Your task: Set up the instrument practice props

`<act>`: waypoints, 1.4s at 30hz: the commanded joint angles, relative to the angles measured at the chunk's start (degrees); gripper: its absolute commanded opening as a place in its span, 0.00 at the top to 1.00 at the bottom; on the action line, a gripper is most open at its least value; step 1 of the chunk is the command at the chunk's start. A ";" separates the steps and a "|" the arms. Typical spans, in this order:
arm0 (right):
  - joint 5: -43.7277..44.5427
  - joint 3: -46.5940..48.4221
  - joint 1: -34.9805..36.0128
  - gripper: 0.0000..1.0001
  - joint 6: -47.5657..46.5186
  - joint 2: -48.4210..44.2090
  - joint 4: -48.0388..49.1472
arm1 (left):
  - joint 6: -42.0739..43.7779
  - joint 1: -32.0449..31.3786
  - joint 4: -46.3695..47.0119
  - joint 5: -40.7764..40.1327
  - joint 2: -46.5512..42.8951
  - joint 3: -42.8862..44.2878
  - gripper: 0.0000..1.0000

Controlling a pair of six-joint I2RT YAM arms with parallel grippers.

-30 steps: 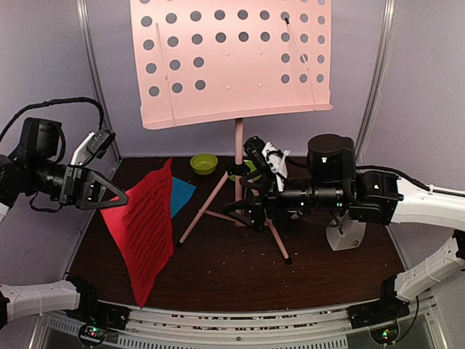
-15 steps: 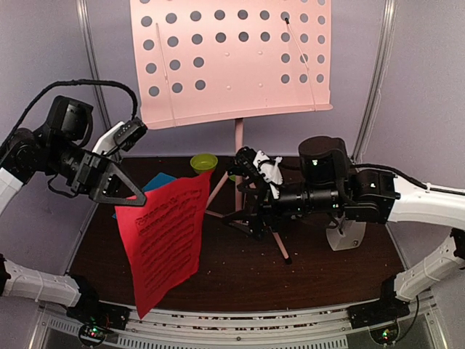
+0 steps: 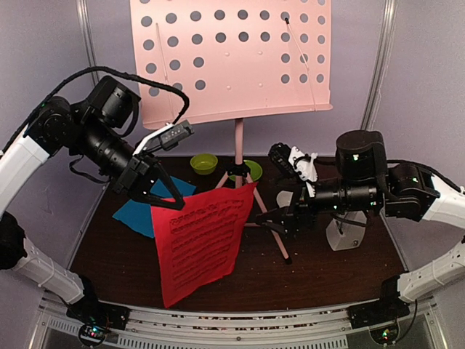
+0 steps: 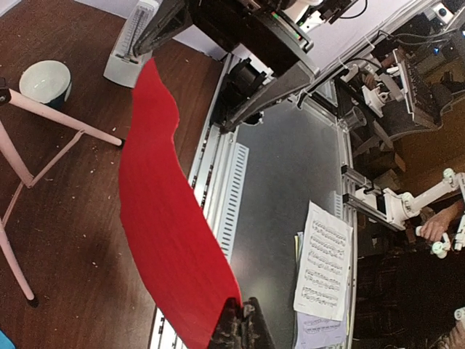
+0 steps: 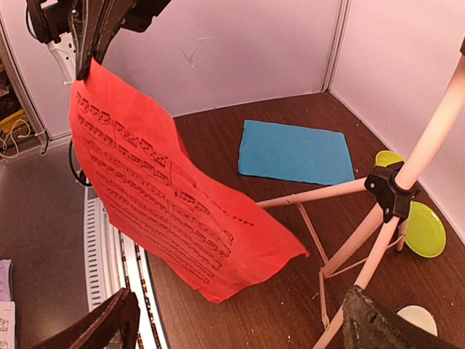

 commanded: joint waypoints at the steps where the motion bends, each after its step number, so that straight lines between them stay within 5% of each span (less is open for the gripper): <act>1: 0.60 2.26 1.02 0.02 -2.24 -0.45 -5.25 | 5.60 -0.54 -0.40 -4.75 -0.35 2.26 1.00; 24: -2.42 22.96 5.80 0.15 -11.34 12.83 -22.26 | 20.19 -10.26 -0.98 -21.23 2.47 4.47 1.00; 34: -2.88 27.75 7.62 0.69 -9.73 18.19 -25.18 | 18.82 -10.35 5.96 -21.21 1.87 0.55 1.00; 42: 0.03 25.94 7.83 1.00 -7.44 16.73 -23.35 | 16.32 -10.31 16.44 -22.50 -4.10 -5.62 0.99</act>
